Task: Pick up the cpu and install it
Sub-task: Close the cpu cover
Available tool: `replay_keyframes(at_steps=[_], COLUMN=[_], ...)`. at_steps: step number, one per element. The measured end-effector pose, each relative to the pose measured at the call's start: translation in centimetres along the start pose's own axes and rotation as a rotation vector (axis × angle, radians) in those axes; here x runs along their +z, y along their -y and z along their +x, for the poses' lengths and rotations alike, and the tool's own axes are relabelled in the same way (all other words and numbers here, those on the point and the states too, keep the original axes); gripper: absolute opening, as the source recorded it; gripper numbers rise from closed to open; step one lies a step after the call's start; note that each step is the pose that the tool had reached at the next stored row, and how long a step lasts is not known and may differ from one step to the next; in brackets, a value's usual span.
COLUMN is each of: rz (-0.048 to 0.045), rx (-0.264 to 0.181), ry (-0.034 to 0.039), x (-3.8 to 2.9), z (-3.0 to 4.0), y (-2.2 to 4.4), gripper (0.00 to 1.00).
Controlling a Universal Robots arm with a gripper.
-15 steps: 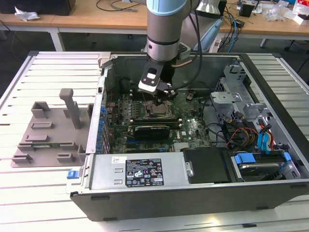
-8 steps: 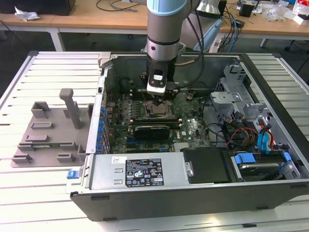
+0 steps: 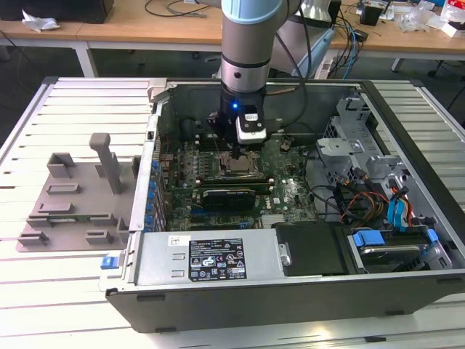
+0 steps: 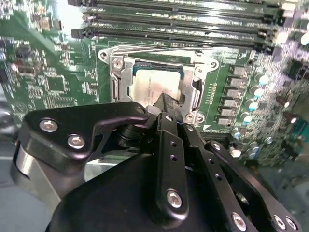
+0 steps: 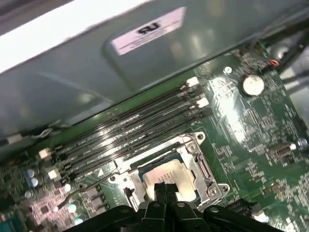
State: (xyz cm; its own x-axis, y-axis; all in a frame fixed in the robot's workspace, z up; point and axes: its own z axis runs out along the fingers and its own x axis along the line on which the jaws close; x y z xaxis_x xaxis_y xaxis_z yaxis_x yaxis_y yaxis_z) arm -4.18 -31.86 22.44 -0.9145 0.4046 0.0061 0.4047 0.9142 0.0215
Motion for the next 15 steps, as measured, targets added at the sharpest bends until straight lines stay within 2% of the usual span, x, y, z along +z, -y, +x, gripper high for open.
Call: replay_keyframes(at_steps=[2,3,4,6,10,13,15], rz=[0.0002,0.0005,0.0009,0.0011,0.0021,0.0027,0.0031], rx=[-0.049,-0.092,-0.156,-0.198,-0.358,-0.459,-0.47], ry=[-0.001,-0.002,-0.0033,-0.0042,-0.0077,-0.0099,-0.0101], x=[0.01,0.02,0.03,0.04,0.08,0.11,0.11], z=[0.0,0.0,0.0,0.0,0.0,0.0,0.0], y=[0.0,0.0,0.0,0.0,0.0,0.0,0.0], gripper=[0.11,0.11,0.11,0.11,0.11,0.11,0.11])
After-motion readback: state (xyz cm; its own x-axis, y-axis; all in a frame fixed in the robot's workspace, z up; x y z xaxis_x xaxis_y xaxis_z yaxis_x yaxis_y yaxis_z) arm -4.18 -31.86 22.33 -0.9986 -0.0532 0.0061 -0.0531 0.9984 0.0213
